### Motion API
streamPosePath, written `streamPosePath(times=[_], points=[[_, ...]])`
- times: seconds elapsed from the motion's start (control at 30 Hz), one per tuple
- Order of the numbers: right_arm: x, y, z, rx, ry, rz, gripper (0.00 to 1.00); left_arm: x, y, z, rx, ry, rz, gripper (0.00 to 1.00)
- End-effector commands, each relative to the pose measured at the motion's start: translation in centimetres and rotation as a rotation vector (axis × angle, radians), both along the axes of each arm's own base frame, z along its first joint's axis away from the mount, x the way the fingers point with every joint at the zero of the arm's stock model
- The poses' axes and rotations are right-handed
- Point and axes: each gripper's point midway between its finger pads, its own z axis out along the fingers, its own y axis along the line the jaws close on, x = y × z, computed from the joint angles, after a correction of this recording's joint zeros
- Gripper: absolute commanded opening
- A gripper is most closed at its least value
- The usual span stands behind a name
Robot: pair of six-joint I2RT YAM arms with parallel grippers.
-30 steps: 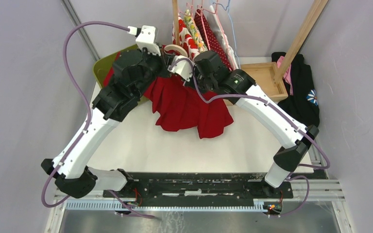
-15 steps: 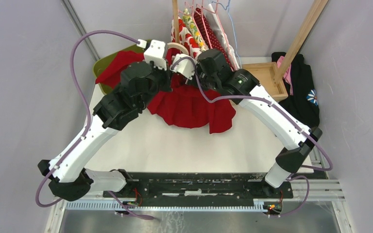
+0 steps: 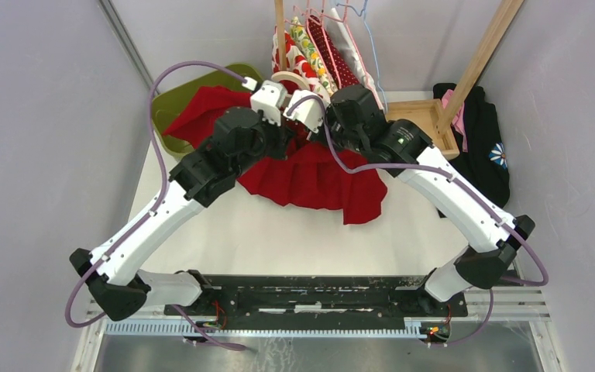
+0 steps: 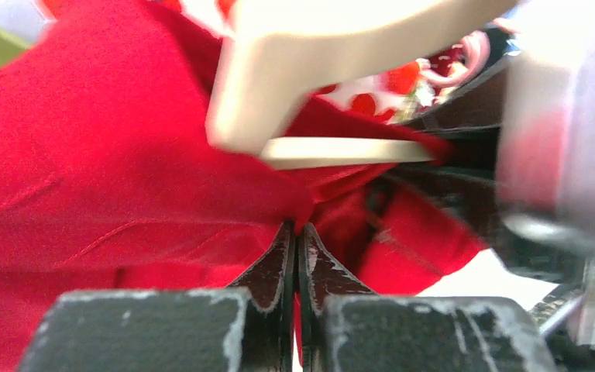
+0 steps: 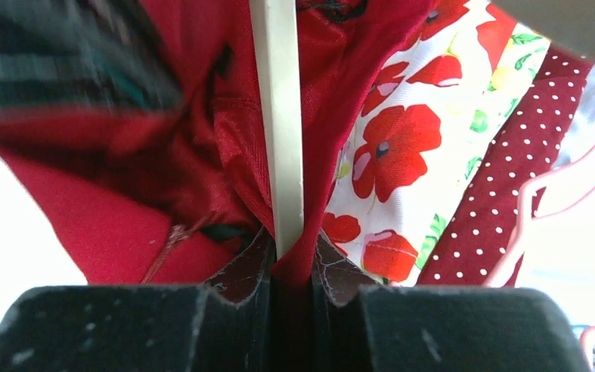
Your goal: Remove the skirt from the hanger
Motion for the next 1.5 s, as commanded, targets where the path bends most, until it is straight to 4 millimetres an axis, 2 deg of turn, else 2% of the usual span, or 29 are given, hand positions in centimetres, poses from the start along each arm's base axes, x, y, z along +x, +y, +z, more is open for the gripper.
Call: streamPosePath(times=[0.0, 0.13, 0.2, 0.33, 0.4, 0.43, 0.47, 0.53, 0.57, 0.63, 0.7, 0.73, 0.8, 0.9, 1.0, 1.2, 1.33, 1.47], points=[[0.7, 3.0, 8.7, 0.288, -0.159, 0.044, 0.01, -2.0, -5.5, 1.8, -0.140, -0.006, -0.154, 0.03], [1.2, 3.7, 9.2, 0.301, -0.172, 0.051, 0.00, -3.4, -7.3, 2.3, -0.158, 0.003, -0.203, 0.03], [1.3, 3.6, 9.7, 0.304, -0.184, 0.047, 0.01, -4.0, -7.2, 2.2, -0.152, 0.000, -0.200, 0.03], [1.1, 3.0, 9.6, 0.294, -0.192, 0.036, 0.01, -3.7, -4.6, 1.8, -0.085, -0.026, -0.115, 0.03], [1.0, 2.6, 9.3, 0.284, -0.193, 0.030, 0.01, -3.4, -2.9, 2.4, -0.056, -0.056, -0.056, 0.04], [0.9, 2.4, 9.2, 0.278, -0.194, 0.028, 0.01, -3.4, -1.9, 2.7, -0.039, -0.072, -0.027, 0.16], [0.9, 2.4, 8.9, 0.272, -0.191, 0.027, 0.01, -3.3, -1.0, 3.1, -0.028, -0.085, 0.003, 0.22], [0.9, 2.2, 8.6, 0.264, -0.188, 0.024, 0.01, -3.1, 0.8, 3.8, -0.004, -0.109, 0.064, 0.21], [0.8, 2.1, 8.6, 0.262, -0.189, 0.023, 0.01, -3.1, 1.6, 4.2, 0.003, -0.119, 0.094, 0.23], [0.8, 2.0, 8.3, 0.249, -0.187, 0.020, 0.01, -3.0, 3.1, 5.0, 0.020, -0.145, 0.147, 0.47], [0.8, 1.7, 8.2, 0.241, -0.191, 0.016, 0.01, -2.8, 4.5, 5.8, 0.048, -0.171, 0.190, 0.50], [0.7, 1.6, 8.1, 0.238, -0.192, 0.016, 0.01, -2.5, 5.4, 6.1, 0.067, -0.182, 0.227, 0.55], [0.6, 1.4, 8.0, 0.230, -0.192, 0.013, 0.01, -2.2, 6.6, 6.7, 0.096, -0.194, 0.270, 0.80], [0.6, 1.1, 7.9, 0.221, -0.194, 0.010, 0.01, -1.8, 7.8, 7.7, 0.103, -0.216, 0.296, 1.00], [0.4, 0.7, 8.0, 0.218, -0.201, 0.006, 0.01, -1.1, 9.8, 7.8, 0.119, -0.222, 0.345, 0.99], [0.0, -0.1, 8.4, 0.206, -0.217, -0.002, 0.01, 0.2, 13.7, 5.9, 0.153, -0.212, 0.383, 0.99], [-0.5, -0.7, 8.5, 0.205, -0.217, 0.000, 0.01, 0.7, 14.0, 5.1, 0.247, -0.235, 0.327, 0.99], [-0.8, -1.2, 8.1, 0.194, -0.213, -0.003, 0.01, 0.8, 13.4, 6.8, 0.276, -0.316, 0.246, 0.99]])
